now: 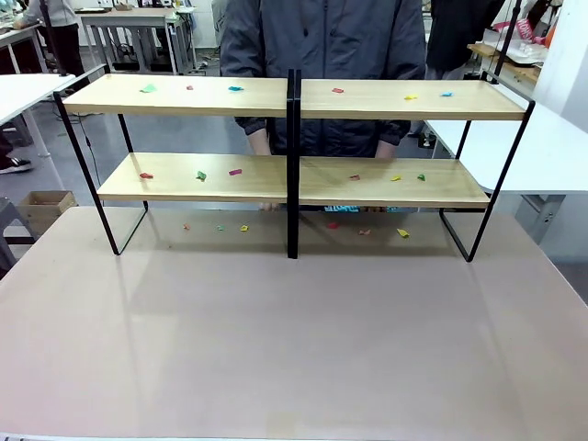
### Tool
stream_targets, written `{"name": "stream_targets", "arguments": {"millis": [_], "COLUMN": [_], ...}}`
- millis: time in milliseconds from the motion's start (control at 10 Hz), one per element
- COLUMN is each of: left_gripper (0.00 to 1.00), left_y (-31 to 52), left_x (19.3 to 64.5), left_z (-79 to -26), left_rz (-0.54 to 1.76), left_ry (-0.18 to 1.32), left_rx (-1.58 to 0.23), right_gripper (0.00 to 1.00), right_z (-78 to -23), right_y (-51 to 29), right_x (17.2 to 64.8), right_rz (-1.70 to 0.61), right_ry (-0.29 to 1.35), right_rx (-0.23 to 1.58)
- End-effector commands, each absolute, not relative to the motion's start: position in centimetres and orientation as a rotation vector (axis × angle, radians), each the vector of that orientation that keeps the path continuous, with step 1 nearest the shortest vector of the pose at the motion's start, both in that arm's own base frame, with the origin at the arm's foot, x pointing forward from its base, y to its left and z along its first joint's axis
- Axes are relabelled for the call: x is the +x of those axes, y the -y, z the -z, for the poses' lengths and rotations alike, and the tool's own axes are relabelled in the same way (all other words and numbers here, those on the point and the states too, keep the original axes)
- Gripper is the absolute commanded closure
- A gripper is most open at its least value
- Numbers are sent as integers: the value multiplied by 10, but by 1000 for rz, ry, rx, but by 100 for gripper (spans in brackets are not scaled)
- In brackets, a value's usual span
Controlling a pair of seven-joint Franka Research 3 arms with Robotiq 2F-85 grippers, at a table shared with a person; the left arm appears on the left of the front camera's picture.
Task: Clean the shelves.
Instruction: Clean a randomly selected level of the Shelf with the Duster.
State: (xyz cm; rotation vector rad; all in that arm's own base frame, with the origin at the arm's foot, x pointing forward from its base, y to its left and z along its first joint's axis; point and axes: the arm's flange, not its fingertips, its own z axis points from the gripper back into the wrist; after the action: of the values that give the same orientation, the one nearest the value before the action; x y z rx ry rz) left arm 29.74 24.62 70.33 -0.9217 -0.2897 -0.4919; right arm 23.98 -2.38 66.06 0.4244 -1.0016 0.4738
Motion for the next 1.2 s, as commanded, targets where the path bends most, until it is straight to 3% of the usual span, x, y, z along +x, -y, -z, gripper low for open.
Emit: {"name": "stream_targets", "arguments": {"millis": [0, 500, 600, 700, 800, 1000, 1100], "left_gripper": [100, 100, 88, 88, 88, 88, 88], "left_y": [-245, -245, -247, -220, -201, -185, -190], "left_x": [296, 296, 297, 287, 259, 185, 152], "left_z": [-709, -709, -704, -721, -727, -690, -676], "left_rz": [476, 476, 490, 509, 550, 616, 639], "left_ry": [306, 306, 293, 146, 69, -121, -111], "left_rx": [-927, -927, -918, -860, -793, -588, -587], "right_gripper": [0, 0, 0, 0, 0, 0, 0], "right_z": [-660, -660, -660, -660, -660, -660, -660], "right_y": [24, 24, 24, 24, 24, 24, 24], "right_x": [240, 240, 240, 240, 240, 240, 240], "right_rz": [-473, -473, -473, -473, -473, -473, -473], "right_ry": [1002, 1002, 1002, 1002, 1002, 1002, 1002], "right_rx": [426, 426, 426, 426, 426, 426, 426]}}
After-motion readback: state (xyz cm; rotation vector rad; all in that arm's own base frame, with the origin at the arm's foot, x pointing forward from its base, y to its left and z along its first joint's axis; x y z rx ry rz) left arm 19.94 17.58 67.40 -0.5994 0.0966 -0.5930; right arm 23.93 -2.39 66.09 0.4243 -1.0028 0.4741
